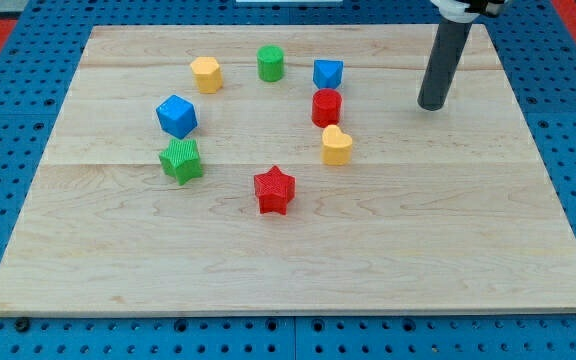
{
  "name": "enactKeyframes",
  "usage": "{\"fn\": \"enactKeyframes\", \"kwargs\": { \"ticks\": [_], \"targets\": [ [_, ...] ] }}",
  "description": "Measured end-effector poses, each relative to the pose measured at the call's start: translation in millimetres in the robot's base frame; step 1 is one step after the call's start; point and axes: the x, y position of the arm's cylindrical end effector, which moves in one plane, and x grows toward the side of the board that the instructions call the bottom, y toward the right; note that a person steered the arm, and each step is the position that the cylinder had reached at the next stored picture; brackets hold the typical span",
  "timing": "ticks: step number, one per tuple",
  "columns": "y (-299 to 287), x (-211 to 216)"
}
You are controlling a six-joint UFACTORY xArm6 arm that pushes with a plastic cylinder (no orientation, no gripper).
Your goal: Push the red circle into the red star
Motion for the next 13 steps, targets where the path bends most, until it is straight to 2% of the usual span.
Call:
{"fn": "enactKeyframes", "kwargs": {
  "ticks": [3, 5, 11, 12, 13],
  "targets": [
    [-4.7, 3.1],
    [-70.4, 2.8],
    [-81.4, 0.0],
    [-84.1, 12.7],
    [-111.0, 10.8]
  ]
}}
